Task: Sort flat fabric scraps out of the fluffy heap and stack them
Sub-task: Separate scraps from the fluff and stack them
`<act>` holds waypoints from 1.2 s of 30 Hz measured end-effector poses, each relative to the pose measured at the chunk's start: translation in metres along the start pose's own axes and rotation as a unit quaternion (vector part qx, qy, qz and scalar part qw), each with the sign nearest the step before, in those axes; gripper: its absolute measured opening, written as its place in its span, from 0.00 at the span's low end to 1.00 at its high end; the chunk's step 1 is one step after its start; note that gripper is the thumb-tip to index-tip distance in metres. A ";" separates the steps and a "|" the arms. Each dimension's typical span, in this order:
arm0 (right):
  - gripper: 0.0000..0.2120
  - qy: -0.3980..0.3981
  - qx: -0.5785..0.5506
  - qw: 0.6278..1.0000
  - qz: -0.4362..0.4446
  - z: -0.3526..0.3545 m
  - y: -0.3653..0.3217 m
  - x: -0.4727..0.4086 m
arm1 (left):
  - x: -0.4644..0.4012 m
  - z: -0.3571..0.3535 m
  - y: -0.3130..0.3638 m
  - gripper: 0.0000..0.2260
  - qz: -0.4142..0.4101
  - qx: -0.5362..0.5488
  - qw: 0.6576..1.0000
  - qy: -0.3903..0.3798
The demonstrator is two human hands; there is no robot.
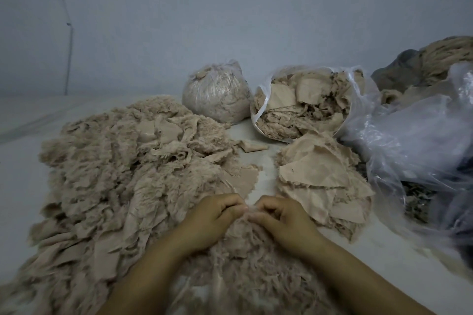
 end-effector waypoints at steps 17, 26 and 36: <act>0.10 0.161 -0.246 0.951 -0.093 0.007 0.018 -0.001 | 0.001 -0.007 0.003 0.09 0.284 0.403 0.865 0.095; 0.23 0.105 -0.163 0.977 -0.091 -0.003 0.013 0.003 | 0.001 -0.004 0.008 0.09 0.178 0.339 0.924 0.003; 0.14 0.149 -0.210 0.962 -0.085 -0.007 0.009 0.002 | 0.004 -0.015 0.007 0.13 0.209 0.422 0.881 -0.046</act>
Point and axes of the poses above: each hand's wrist, its own x-axis away from the middle knuckle, its own z-axis out of the back of the hand, y = z × x, the point moved 3 cm from there along -x, towards the middle knuckle, and after that the axes turned 15 degrees about -x, right-handed, at the moved point
